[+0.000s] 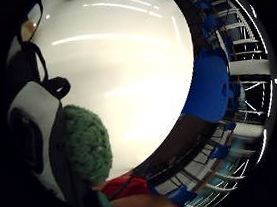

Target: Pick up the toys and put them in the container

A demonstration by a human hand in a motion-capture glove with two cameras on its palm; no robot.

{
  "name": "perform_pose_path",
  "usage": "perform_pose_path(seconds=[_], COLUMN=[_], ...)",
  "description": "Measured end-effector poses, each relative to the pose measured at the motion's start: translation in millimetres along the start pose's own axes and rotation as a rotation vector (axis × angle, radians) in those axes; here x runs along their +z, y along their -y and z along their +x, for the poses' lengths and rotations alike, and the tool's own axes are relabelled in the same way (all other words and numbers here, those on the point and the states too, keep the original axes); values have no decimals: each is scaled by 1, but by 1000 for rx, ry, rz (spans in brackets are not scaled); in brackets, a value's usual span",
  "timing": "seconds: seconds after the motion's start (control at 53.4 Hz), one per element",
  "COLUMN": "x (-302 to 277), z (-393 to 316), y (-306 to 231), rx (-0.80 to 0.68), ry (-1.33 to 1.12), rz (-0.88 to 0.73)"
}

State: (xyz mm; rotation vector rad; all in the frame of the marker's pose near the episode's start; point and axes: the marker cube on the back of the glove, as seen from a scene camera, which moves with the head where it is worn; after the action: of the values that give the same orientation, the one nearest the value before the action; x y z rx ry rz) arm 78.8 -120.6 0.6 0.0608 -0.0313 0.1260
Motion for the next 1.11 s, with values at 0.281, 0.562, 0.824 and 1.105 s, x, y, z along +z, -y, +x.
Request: perform_pose_path(seconds=[0.281, 0.562, 0.824, 1.105], x=[-57, -79, -88, -73], z=[-100, -187, -262, -336], y=[15, 36, 61, 78], rx=[-129, -226, -275, -335], ry=[-12, -29, -54, -73], rz=[52, 53, 39, 34])
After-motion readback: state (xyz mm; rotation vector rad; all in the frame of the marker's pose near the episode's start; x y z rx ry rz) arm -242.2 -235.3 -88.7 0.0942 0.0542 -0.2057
